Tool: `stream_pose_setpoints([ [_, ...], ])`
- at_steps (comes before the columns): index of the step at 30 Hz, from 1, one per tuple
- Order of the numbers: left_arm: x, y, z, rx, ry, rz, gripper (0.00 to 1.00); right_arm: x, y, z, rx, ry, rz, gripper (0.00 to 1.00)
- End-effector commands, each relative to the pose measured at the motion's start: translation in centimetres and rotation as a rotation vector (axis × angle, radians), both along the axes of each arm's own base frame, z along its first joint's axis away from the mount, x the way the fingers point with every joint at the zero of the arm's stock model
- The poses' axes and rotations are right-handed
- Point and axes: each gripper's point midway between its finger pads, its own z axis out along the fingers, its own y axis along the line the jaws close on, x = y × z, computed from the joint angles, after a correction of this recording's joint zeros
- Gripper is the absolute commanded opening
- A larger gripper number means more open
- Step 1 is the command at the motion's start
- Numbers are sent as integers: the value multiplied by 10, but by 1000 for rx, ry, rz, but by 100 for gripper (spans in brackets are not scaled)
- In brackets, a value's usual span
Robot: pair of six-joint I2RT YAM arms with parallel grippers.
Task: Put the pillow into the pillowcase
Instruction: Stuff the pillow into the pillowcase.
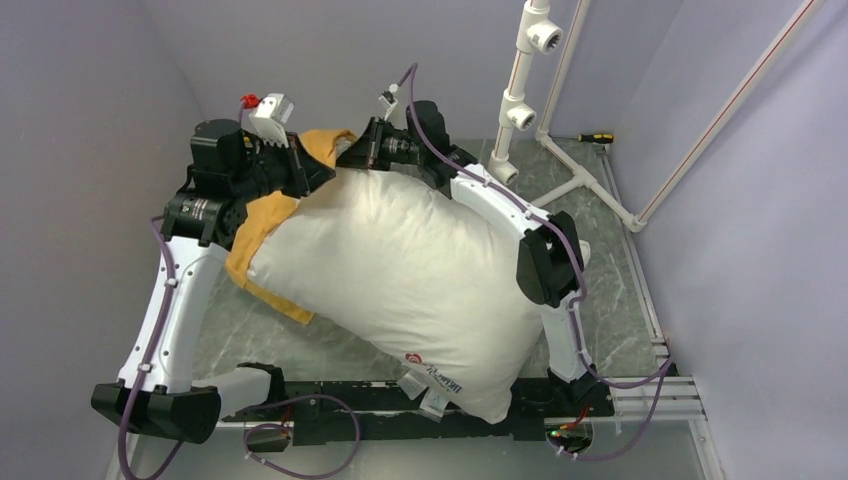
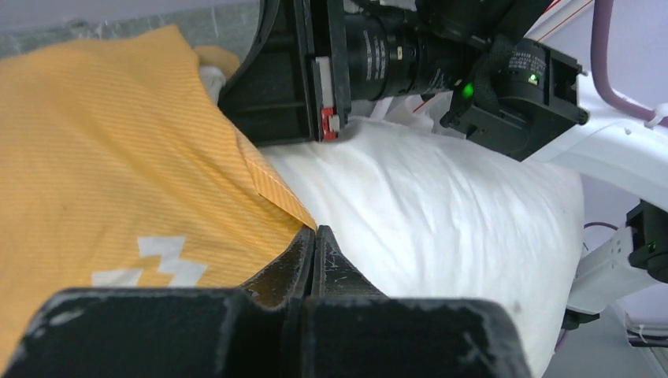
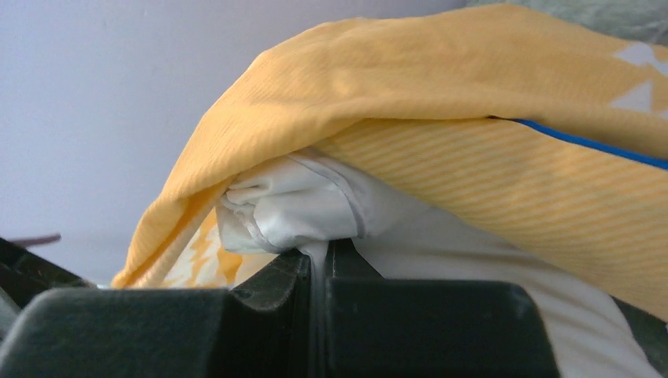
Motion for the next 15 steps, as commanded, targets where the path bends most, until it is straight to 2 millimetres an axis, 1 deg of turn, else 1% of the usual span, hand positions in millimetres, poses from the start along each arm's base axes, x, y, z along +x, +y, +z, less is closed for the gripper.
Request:
stream_pose_setpoints([
  [1, -23, -15, -25, -26, 111, -87, 0, 47, -43, 77, 191, -108, -244, 0],
  [4, -20, -22, -55, -17, 203, -99, 0, 62, -52, 63, 189, -63, -273, 0],
  [6, -17, -31, -62, -17, 233, -116, 0, 69, -54, 61, 175, -66, -289, 0],
  [9, -10, -53, -53, -41, 206, -162, 0, 75, -52, 58, 199, -36, -281, 0],
  [10, -8, -64, -50, -48, 192, -187, 0, 77, -51, 57, 203, -29, -279, 0],
  [12, -10, -89, -40, -52, 154, -258, 0, 79, -50, 55, 207, -16, -271, 0],
  [13, -12, -99, -33, -44, 135, -295, 0, 81, -51, 53, 207, -7, -270, 0],
  [14, -16, -109, -19, -38, 99, -336, 0, 83, -52, 51, 208, 2, -271, 0],
  [15, -19, -117, -12, -31, 82, -366, 0, 86, -55, 49, 211, 11, -277, 0],
])
